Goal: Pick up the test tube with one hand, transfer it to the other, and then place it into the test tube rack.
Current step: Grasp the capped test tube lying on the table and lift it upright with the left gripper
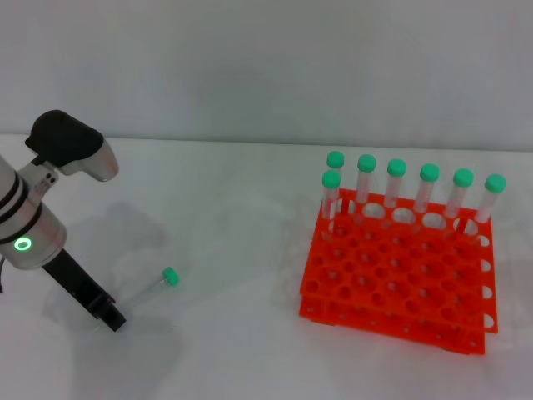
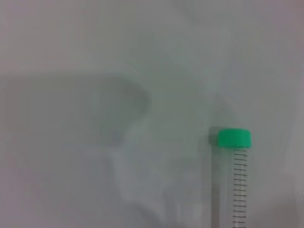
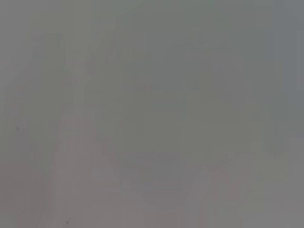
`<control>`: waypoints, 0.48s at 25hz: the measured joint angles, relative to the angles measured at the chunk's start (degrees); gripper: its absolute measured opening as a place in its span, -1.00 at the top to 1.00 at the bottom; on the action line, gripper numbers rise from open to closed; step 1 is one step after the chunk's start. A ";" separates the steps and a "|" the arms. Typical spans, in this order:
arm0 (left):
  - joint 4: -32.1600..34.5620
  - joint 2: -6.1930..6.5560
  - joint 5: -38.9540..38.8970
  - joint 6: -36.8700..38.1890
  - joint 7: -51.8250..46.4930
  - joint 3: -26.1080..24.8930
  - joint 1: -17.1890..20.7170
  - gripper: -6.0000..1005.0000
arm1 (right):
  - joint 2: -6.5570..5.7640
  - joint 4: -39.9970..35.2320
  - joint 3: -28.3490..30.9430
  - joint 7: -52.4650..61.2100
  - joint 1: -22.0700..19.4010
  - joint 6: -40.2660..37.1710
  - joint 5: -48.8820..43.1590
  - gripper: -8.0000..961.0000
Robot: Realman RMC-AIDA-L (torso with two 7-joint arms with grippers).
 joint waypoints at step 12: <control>0.50 0.05 -0.33 -1.32 -1.65 0.00 -0.90 0.39 | 0.00 0.00 0.00 0.05 0.26 -0.02 0.00 -0.55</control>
